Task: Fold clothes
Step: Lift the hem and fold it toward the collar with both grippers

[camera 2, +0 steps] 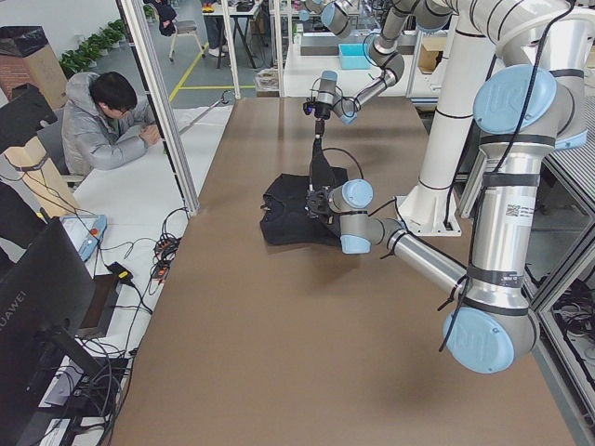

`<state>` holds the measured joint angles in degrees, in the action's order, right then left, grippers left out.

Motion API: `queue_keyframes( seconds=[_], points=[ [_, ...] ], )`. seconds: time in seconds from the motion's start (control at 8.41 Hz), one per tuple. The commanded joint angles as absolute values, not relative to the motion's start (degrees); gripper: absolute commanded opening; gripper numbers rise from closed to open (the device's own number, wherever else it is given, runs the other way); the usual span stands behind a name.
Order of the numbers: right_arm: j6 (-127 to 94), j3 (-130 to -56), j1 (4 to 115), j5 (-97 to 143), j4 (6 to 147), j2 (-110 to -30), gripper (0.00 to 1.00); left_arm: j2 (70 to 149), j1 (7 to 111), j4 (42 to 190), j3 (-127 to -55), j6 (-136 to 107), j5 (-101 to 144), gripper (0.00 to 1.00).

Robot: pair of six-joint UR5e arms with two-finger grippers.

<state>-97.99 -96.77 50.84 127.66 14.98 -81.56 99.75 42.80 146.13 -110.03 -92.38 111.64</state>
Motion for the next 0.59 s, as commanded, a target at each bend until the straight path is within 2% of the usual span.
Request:
queue_keyframes(
  seconds=[0.0, 0.48],
  points=[
    [-96.6, -91.6, 50.8, 123.3, 15.8, -77.8, 0.00, 102.6, 43.2, 146.0, -104.2, -92.3, 107.7, 0.00],
    [-96.6, -88.7, 50.7, 120.8, 15.8, -77.0, 0.00, 110.5, 46.0, 146.1, -92.2, -92.0, 107.7, 0.00]
  ],
)
